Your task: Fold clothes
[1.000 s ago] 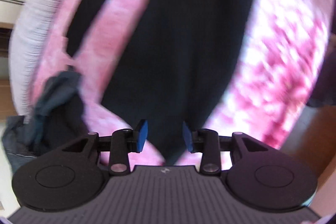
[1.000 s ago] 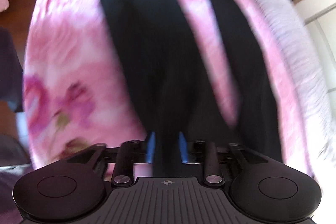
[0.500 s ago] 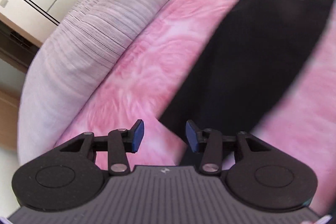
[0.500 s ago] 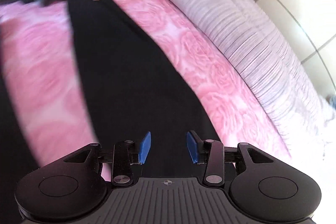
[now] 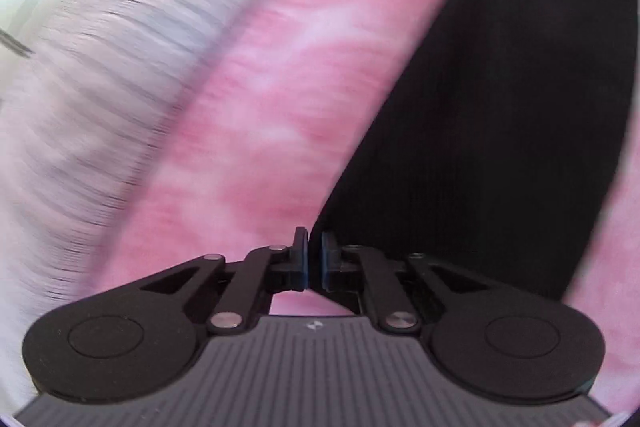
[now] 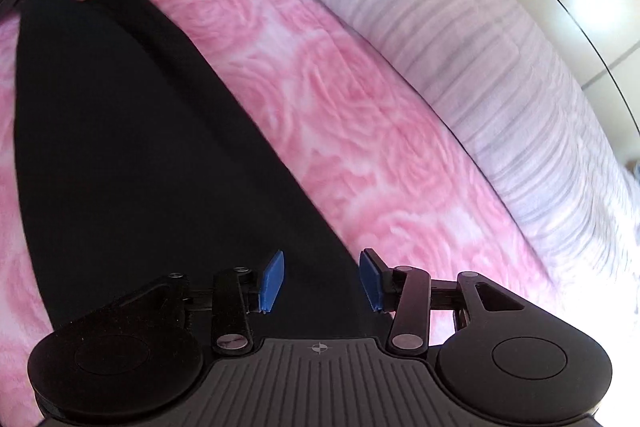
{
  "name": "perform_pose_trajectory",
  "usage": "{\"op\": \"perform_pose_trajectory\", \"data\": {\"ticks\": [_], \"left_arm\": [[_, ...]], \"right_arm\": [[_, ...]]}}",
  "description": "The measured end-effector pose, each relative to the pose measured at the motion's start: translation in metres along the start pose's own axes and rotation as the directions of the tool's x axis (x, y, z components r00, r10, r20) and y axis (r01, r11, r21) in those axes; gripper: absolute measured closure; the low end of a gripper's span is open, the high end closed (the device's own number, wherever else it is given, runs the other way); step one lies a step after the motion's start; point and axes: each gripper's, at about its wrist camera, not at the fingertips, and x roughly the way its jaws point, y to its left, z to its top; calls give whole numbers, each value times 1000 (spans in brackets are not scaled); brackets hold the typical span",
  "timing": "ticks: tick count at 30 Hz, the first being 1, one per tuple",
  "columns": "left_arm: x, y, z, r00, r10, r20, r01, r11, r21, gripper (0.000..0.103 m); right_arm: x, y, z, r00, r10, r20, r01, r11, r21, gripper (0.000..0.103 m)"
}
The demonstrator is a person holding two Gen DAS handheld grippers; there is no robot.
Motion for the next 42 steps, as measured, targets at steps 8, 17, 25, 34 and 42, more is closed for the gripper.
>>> {"op": "perform_pose_trajectory", "data": {"ticks": [8,17,25,34,42], "left_arm": [[21,-12,4,989,70,-129,-70,998,4,82],[-53,-61,-15,987,84,-137,-97,992,-84,71],[-128,-133,4,995,-2,-97,-14,987,-161,68],[-187,-188,29,995,-14,-96,-15,955,-297,68],[-230,-235,58,992,-2,-122,-47,918,-394,68]], "right_arm": [[11,-7,-16,997,42,-63,-37,996,87,53],[-13,-12,-57,969,66,-237,3,960,280,51],[-98,8,-81,961,82,-263,19,933,360,51],[-164,27,-108,962,85,-258,37,899,435,51],[-193,25,-149,964,120,-236,3,886,464,51]]}}
